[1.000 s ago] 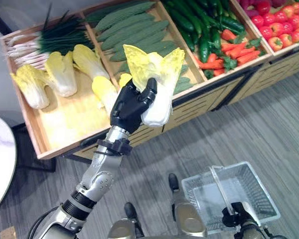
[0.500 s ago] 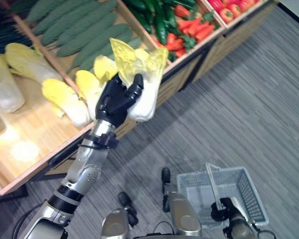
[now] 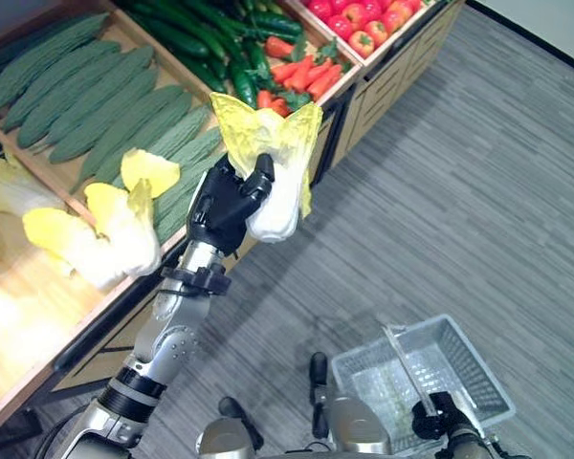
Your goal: Get the vegetables into the basket
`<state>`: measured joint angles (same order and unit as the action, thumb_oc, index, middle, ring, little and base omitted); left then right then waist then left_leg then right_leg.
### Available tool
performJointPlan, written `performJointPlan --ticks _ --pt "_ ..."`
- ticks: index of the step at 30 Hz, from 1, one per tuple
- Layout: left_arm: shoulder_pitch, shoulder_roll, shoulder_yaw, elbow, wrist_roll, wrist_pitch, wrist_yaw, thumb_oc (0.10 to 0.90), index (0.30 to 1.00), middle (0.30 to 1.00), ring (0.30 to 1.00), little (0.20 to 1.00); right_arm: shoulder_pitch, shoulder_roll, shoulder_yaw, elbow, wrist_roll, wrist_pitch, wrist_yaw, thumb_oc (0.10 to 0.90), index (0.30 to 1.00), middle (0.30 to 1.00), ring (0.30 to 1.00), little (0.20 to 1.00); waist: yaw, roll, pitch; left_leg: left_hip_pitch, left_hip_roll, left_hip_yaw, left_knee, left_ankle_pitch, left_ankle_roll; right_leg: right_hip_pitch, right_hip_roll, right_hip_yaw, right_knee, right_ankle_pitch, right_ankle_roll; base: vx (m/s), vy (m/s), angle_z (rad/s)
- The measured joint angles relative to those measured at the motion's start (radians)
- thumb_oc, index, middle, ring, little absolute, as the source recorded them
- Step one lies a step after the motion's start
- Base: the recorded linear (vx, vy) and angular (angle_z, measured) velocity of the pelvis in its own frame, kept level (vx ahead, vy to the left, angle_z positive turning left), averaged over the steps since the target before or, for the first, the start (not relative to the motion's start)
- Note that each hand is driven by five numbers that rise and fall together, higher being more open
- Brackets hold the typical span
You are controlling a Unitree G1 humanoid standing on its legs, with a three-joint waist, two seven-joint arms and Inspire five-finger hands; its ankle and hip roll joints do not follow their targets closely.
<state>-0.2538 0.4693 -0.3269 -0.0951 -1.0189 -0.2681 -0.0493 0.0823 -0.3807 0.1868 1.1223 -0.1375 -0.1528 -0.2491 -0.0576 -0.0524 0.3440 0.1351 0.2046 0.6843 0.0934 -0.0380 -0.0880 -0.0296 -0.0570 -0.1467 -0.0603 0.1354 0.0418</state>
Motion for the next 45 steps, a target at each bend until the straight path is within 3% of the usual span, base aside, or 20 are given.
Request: performJointPlan --ticks 7,9,11,13,14,15,16,18,19,22,23,25,30,32,33,35,36,38,40,45 --pt "-0.001 -0.021 -0.056 0.001 0.000 0.002 0.000 0.400 0.300 0.300 0.300 0.300 0.012 0.000 -0.016 -0.006 0.028 -0.017 -0.002 0.400 0.300 0.300 0.300 0.300 -0.040 0.041 -0.022 0.021 0.004 0.000 -0.015 0.006 -0.010 0.010 0.008 0.005 0.011 -0.002 -0.004 0.01 -0.123 0.00" --pt "-0.006 -0.021 -0.073 0.001 0.000 0.002 -0.001 0.400 0.300 0.300 0.300 0.300 0.017 0.000 -0.016 -0.005 0.037 -0.018 -0.002 0.400 0.300 0.300 0.300 0.300 -0.040 0.043 -0.023 0.021 0.004 -0.003 -0.011 0.006 -0.010 0.011 0.006 0.008 0.012 -0.001 -0.005 0.01 -0.175 -0.02" --pt "-0.013 -0.028 -0.078 0.015 0.001 0.005 -0.005 0.400 0.300 0.300 0.300 0.300 0.017 0.010 -0.023 0.011 0.041 -0.019 -0.003 0.400 0.300 0.300 0.300 0.300 -0.029 0.030 -0.016 -0.003 0.025 -0.048 0.087 0.005 -0.023 -0.005 0.010 0.023 0.059 -0.045 -0.022 -0.05 -0.069 -0.15" --pt "-0.009 -0.026 -0.080 0.033 0.001 0.006 -0.003 0.400 0.300 0.300 0.300 0.300 0.025 0.004 -0.021 0.029 0.043 -0.019 -0.003 0.400 0.300 0.300 0.300 0.300 -0.003 0.019 -0.018 -0.035 0.042 -0.132 0.204 0.007 -0.038 0.006 0.000 0.055 0.070 -0.041 -0.036 -0.02 0.053 -0.35" --pt "-0.010 -0.027 -0.080 0.033 0.001 0.004 -0.003 0.400 0.300 0.300 0.300 0.300 0.020 -0.006 -0.020 0.046 0.049 -0.024 -0.004 0.400 0.300 0.300 0.300 0.300 0.006 0.012 -0.014 -0.069 0.028 -0.242 0.226 -0.012 -0.055 0.001 -0.002 0.073 0.067 -0.044 -0.034 0.04 0.105 -0.46" --pt "-0.012 -0.027 -0.079 0.028 0.002 0.000 -0.004 0.400 0.300 0.300 0.300 0.300 0.000 -0.014 -0.022 0.073 0.059 -0.022 -0.007 0.400 0.300 0.300 0.300 0.300 0.019 0.012 -0.014 -0.080 -0.022 -0.385 0.153 -0.028 -0.072 -0.010 -0.002 0.106 0.053 -0.029 -0.029 0.07 0.120 -0.86" --pt "-0.013 -0.024 -0.077 0.022 0.010 -0.002 -0.006 0.400 0.300 0.300 0.300 0.300 -0.038 -0.025 -0.024 0.105 0.060 -0.015 -0.012 0.400 0.300 0.300 0.300 0.300 0.028 0.013 -0.014 -0.089 -0.062 -0.509 -0.025 -0.026 -0.052 -0.039 0.008 0.163 0.030 0.000 -0.022 0.08 0.119 -1.01" --pt "-0.013 -0.023 -0.080 0.026 0.026 -0.002 -0.004 0.400 0.300 0.300 0.300 0.300 -0.056 -0.030 -0.023 0.102 0.060 -0.012 -0.013 0.400 0.300 0.300 0.300 0.300 0.031 0.012 -0.010 -0.109 -0.060 -0.537 -0.090 -0.004 -0.027 -0.058 0.022 0.211 0.031 0.008 -0.023 0.08 0.141 -0.91" --pt "-0.015 -0.023 -0.080 0.026 0.040 0.000 -0.002 0.400 0.300 0.300 0.300 0.300 -0.076 -0.031 -0.022 0.108 0.061 -0.007 -0.013 0.400 0.300 0.300 0.300 0.300 0.040 0.010 -0.006 -0.122 -0.069 -0.594 -0.119 0.008 -0.023 -0.072 0.029 0.252 0.030 0.009 -0.022 0.09 0.213 -0.89" --pt "-0.014 -0.020 -0.079 0.027 0.040 0.000 0.000 0.400 0.300 0.300 0.300 0.300 -0.073 -0.043 -0.022 0.092 0.066 -0.018 -0.015 0.400 0.300 0.300 0.300 0.300 0.040 0.013 0.007 -0.142 -0.079 -0.544 -0.090 0.039 0.005 -0.080 0.010 0.286 0.011 0.002 0.015 0.11 0.359 -0.97" --pt "-0.024 -0.024 -0.086 0.025 0.040 -0.001 -0.002 0.400 0.300 0.300 0.300 0.300 -0.066 -0.046 -0.023 0.084 0.069 -0.019 -0.017 0.400 0.300 0.300 0.300 0.300 0.040 0.024 0.015 -0.150 -0.085 -0.521 -0.090 0.040 0.031 -0.093 -0.005 0.275 0.017 -0.009 0.038 0.03 0.178 -0.45" --pt "-0.031 -0.008 -0.096 0.023 0.040 -0.006 -0.002 0.400 0.300 0.300 0.300 0.300 -0.057 -0.024 -0.026 0.097 0.079 -0.007 -0.017 0.400 0.300 0.300 0.300 0.300 0.035 0.007 0.023 -0.148 -0.105 -0.487 -0.091 0.045 0.038 -0.135 -0.017 0.250 0.127 -0.021 0.026 0.03 0.242 -0.35" --pt "-0.031 0.033 -0.094 0.027 0.038 -0.017 0.000 0.400 0.300 0.300 0.300 0.300 -0.036 -0.007 -0.024 0.066 0.083 -0.006 -0.019 0.400 0.300 0.300 0.300 0.300 0.021 -0.015 0.028 -0.152 -0.165 -0.392 -0.092 0.031 0.076 -0.150 -0.066 0.336 0.069 0.028 0.091 -0.02 0.211 -0.48" --pt "-0.033 0.032 -0.088 0.047 0.035 -0.032 0.000 0.400 0.300 0.300 0.300 0.300 -0.053 -0.004 -0.018 0.038 0.087 -0.008 -0.018 0.400 0.300 0.300 0.300 0.300 0.017 -0.022 0.031 -0.145 -0.179 -0.323 -0.088 0.010 0.086 -0.175 -0.055 0.332 0.049 0.092 0.103 -0.05 0.106 -0.93" --pt "-0.035 0.034 -0.080 0.060 0.035 -0.033 0.000 0.400 0.300 0.300 0.300 0.300 -0.077 0.003 -0.012 0.028 0.087 -0.014 -0.016 0.400 0.300 0.300 0.300 0.300 0.015 -0.026 0.030 -0.138 -0.169 -0.283 -0.091 0.002 0.090 -0.176 -0.053 0.309 0.022 0.126 0.096 -0.03 0.178 -1.05" --pt "-0.040 0.027 -0.075 0.092 0.016 -0.032 -0.002 0.400 0.300 0.300 0.300 0.300 -0.100 0.022 -0.001 0.012 0.086 -0.013 -0.018 0.400 0.300 0.300 0.300 0.300 0.011 -0.028 0.032 -0.108 -0.143 -0.222 -0.093 -0.008 0.099 -0.183 -0.039 0.089 0.026 0.149 0.079 -0.04 0.197 -0.81" --pt "-0.038 0.016 -0.075 0.100 0.015 -0.032 -0.002 0.400 0.300 0.300 0.300 0.300 -0.100 0.029 -0.004 0.021 0.087 -0.011 -0.027 0.400 0.300 0.300 0.300 0.300 0.007 -0.022 0.030 -0.101 -0.130 -0.210 -0.093 -0.011 0.103 -0.184 -0.039 0.027 0.078 0.098 0.057 -0.04 0.119 -0.59" --pt "-0.031 0.007 -0.072 0.099 0.007 -0.032 -0.003 0.400 0.300 0.300 0.300 0.300 -0.088 0.028 -0.008 0.044 0.086 -0.007 -0.028 0.400 0.300 0.300 0.300 0.300 0.053 -0.010 0.026 -0.056 -0.105 -0.162 -0.111 -0.012 0.085 -0.185 -0.086 -0.090 0.280 -0.076 0.035 0.03 0.087 -0.64" --pt "-0.028 0.029 -0.061 0.098 -0.004 -0.032 -0.001 0.400 0.300 0.300 0.300 0.300 -0.074 0.024 -0.008 0.041 0.085 -0.010 -0.030 0.400 0.300 0.300 0.300 0.300 0.059 -0.020 0.019 -0.040 -0.104 -0.145 -0.109 -0.013 0.063 -0.143 -0.074 -0.084 0.223 -0.089 0.018 0.02 0.006 -0.48" --pt "-0.021 0.026 -0.039 0.098 -0.004 -0.028 0.001 0.400 0.300 0.300 0.300 0.300 -0.073 0.022 -0.004 0.016 0.076 -0.013 -0.031 0.400 0.300 0.300 0.300 0.300 0.069 -0.017 0.012 0.007 -0.066 -0.094 -0.052 -0.011 0.056 -0.073 -0.026 -0.020 0.139 -0.060 -0.017 0.03 -0.113 -0.54"
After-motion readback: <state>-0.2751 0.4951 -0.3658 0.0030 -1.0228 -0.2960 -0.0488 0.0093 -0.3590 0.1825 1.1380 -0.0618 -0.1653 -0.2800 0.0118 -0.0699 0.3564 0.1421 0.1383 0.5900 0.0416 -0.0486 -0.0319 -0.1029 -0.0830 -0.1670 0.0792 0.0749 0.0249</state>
